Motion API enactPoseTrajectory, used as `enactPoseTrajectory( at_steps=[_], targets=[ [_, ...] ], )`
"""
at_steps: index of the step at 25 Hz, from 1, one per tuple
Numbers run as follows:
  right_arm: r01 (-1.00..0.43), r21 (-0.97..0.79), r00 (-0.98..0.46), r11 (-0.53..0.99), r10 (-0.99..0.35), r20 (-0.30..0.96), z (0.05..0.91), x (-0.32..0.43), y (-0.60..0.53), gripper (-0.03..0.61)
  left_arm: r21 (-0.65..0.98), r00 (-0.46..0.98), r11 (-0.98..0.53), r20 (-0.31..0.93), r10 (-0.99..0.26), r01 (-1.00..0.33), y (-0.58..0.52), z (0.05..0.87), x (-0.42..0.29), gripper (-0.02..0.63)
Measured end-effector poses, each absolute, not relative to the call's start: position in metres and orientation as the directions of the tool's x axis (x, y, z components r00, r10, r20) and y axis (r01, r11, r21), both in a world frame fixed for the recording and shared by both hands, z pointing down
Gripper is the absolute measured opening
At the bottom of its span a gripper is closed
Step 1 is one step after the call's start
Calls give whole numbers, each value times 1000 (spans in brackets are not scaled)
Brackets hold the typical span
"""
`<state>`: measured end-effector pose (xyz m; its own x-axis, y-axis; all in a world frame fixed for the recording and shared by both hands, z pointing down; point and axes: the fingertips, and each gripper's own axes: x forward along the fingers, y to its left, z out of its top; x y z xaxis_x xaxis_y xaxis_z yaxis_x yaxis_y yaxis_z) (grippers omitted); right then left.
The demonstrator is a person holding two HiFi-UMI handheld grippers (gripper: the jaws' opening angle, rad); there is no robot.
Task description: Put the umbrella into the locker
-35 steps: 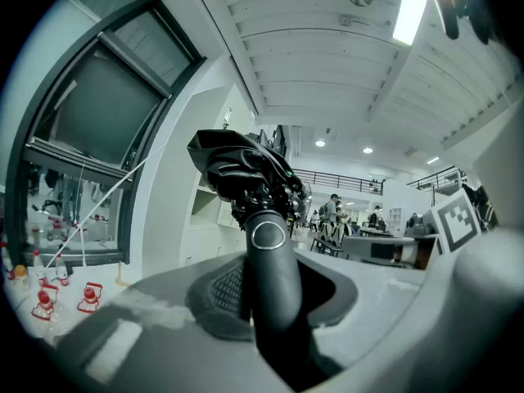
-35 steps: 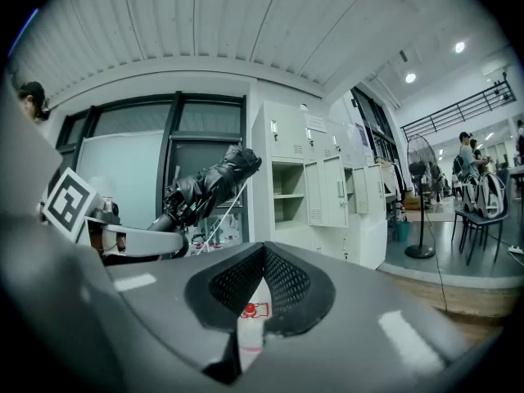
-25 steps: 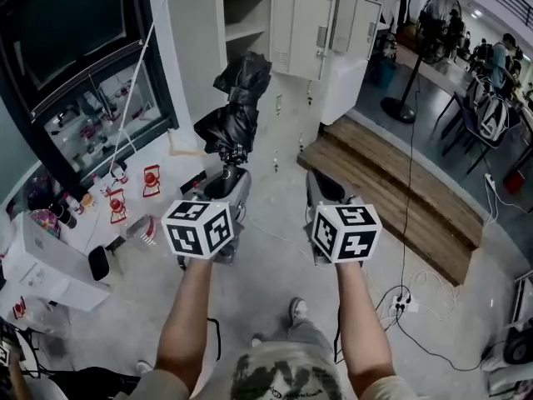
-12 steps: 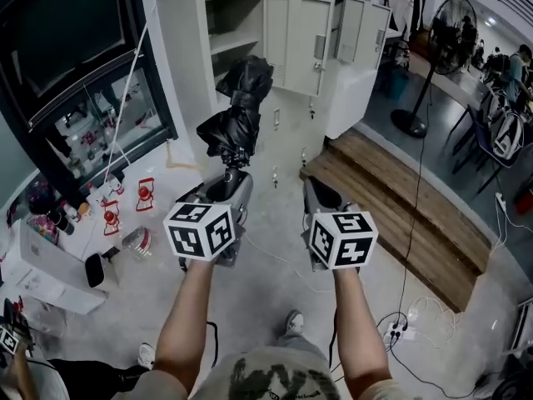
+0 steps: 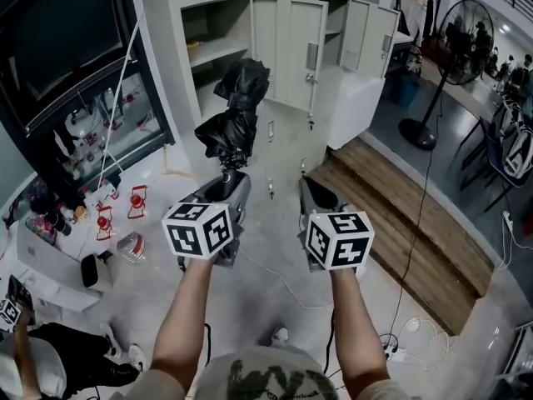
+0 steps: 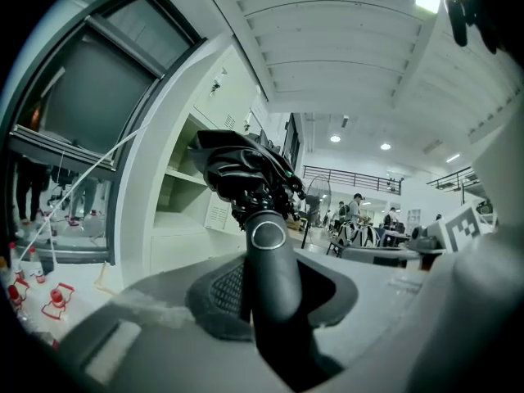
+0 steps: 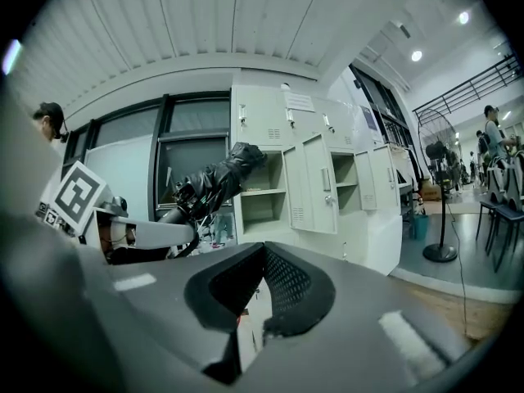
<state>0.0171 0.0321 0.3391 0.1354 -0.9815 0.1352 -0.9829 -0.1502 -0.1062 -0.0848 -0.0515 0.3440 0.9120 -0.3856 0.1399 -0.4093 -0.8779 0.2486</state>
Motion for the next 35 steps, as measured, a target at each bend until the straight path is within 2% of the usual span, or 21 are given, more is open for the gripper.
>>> enactPoseTrajectory(
  at_steps=[8,17,35],
  targets=[
    [-986,-122,98,-115,-986,135,341,59,18,-5,253,897,-861,156,-414,-441,-64,346,-42,112],
    [-993,-107,41,-55,-991,129,341,71,-18,-5,250,869,-833,162,-467,-494,-96,347,-35,112],
    [-996,-22,-87,85,-990,112,323,99,-192,-5,229,821,-789,118,-559,-570,-252,337,-1,112]
  ],
)
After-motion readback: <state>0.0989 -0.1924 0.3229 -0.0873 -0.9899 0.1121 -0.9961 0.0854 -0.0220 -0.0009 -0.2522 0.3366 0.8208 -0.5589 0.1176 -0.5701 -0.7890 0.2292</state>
